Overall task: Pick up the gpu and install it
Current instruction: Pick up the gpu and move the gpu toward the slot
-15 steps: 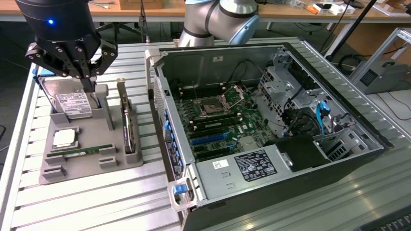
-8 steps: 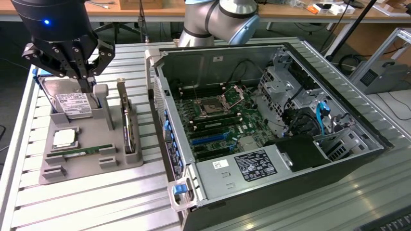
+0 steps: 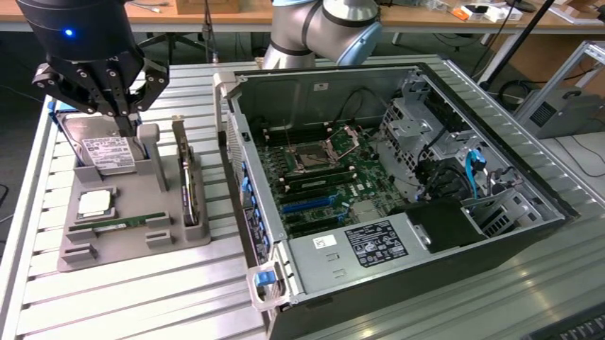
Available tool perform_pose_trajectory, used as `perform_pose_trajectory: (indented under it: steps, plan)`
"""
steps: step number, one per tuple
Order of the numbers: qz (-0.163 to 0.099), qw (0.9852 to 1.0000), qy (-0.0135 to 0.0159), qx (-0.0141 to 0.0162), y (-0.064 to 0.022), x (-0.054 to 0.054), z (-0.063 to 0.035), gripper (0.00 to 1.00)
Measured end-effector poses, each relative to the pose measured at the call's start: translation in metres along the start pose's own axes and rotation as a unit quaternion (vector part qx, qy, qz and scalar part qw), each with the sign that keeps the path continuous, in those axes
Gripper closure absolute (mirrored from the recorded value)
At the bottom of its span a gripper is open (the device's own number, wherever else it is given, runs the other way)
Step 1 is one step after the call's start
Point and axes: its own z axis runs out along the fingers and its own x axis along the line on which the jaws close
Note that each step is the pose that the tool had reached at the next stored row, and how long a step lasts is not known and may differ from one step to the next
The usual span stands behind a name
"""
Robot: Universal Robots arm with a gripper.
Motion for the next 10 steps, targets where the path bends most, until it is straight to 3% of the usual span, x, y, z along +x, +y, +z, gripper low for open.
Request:
perform_pose_trajectory:
  steps: [4, 7, 8, 10]
  plan:
    - [0.000, 1.0000, 0.0000, 0.0000, 0.0000, 0.0000, 0.0000, 0.89]
    - [0.000, 1.0000, 0.0000, 0.0000, 0.0000, 0.0000, 0.0000, 0.70]
    - [0.000, 1.0000, 0.0000, 0.0000, 0.0000, 0.0000, 0.0000, 0.70]
    - [0.000, 1.0000, 0.0000, 0.0000, 0.0000, 0.0000, 0.0000, 0.58]
